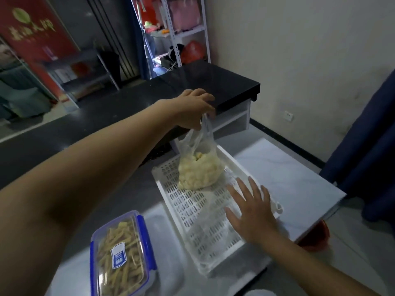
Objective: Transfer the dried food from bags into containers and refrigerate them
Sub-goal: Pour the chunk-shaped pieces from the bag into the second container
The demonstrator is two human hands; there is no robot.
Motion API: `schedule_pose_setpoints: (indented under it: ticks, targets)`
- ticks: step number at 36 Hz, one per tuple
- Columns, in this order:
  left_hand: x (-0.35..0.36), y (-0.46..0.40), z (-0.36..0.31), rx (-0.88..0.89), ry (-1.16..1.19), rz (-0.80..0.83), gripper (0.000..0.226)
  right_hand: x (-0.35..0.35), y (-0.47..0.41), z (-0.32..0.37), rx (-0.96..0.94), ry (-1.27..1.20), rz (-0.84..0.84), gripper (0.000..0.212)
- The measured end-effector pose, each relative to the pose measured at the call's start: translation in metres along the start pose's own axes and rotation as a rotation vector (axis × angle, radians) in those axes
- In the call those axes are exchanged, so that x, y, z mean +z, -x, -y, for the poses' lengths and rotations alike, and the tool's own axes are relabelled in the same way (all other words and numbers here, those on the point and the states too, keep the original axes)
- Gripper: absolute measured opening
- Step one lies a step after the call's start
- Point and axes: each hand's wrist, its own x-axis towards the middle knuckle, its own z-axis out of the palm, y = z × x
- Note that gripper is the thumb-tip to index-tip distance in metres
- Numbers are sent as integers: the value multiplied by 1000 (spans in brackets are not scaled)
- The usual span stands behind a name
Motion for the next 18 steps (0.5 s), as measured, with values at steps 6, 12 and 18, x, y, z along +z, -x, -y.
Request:
schedule_pose_setpoints:
  ticks: [6,12,18]
  targets:
    - [-12,-1,5,-6,31,183,18,2,-1,-1,21,-38,-18,61]
    - [4,18,-1,10,-128,245,36,3,0,0,29,-32,-65,60]
    - [-8,32,1,-89,90,177,24,5,1,-1,2,-76,-135,54]
